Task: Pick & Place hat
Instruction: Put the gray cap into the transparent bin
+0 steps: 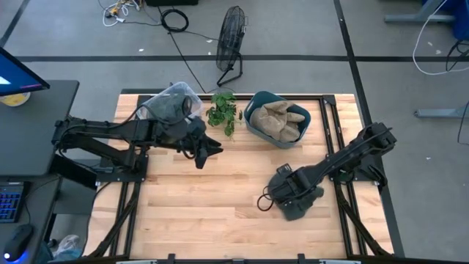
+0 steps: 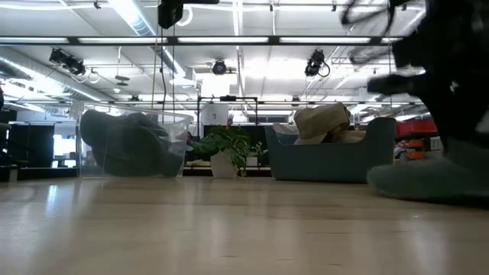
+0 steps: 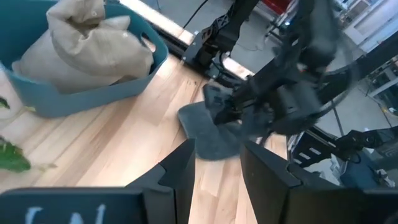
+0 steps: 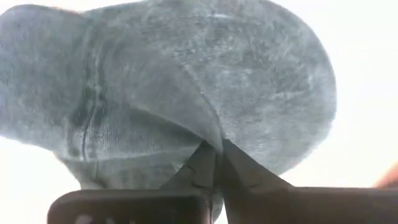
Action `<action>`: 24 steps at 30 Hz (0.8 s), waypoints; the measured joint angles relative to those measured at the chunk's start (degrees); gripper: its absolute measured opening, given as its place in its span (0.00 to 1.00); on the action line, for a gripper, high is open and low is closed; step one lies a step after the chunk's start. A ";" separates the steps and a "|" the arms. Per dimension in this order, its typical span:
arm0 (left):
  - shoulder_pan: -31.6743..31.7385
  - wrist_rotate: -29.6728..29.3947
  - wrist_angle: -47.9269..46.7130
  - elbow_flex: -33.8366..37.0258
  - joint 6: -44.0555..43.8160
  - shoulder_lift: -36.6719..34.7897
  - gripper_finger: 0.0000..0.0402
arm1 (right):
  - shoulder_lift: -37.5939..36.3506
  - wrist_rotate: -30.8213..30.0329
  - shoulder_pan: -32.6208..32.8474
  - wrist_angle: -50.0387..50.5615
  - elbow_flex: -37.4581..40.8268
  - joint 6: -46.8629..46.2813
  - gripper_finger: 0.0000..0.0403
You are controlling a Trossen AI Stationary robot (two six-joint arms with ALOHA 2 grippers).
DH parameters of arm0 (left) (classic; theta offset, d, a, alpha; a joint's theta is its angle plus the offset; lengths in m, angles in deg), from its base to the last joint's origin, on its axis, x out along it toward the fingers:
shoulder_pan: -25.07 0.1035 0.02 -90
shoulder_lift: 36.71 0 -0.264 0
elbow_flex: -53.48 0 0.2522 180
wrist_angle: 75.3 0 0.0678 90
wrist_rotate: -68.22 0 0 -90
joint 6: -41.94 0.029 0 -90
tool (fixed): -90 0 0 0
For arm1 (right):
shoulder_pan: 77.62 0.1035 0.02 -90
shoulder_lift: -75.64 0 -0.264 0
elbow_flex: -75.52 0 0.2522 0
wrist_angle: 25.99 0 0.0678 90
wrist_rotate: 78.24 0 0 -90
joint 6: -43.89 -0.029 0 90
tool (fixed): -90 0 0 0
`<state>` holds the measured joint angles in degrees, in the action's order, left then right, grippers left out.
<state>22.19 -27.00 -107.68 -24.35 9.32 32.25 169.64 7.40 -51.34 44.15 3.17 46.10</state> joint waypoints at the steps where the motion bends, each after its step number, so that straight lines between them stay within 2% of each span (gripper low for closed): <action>1: 0.00 0.01 -0.75 0.00 -0.99 -0.01 0.33 | 0.00 -0.66 0.00 0.86 -1.66 0.28 0.03; 3: 0.06 0.06 -2.76 0.00 -5.60 -0.01 0.33 | -0.02 -3.19 0.00 3.02 -5.57 0.96 0.02; 7: 0.47 -0.82 -6.35 0.00 -21.70 0.86 0.33 | -0.09 -11.30 0.02 4.09 -13.83 5.21 0.02; 10: 0.46 0.19 -7.62 0.02 -21.09 2.86 0.33 | -0.20 -20.16 0.02 0.95 -18.64 13.30 0.01; 14: 0.33 3.62 -5.50 0.02 -22.06 6.24 0.33 | -0.23 -30.38 -0.33 -8.45 -21.45 25.85 0.01; 17: 0.02 4.13 -1.80 0.02 -22.29 7.84 0.33 | -0.22 -32.21 -1.23 -13.32 -21.51 32.06 0.00; 24: 0.02 5.05 1.42 0.02 -22.28 8.03 0.33 | -0.22 -32.77 -3.46 -13.67 -21.49 33.96 0.00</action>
<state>22.22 -21.95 -106.26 -24.33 -12.96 40.28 169.42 -25.38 -54.80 30.48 -18.31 80.06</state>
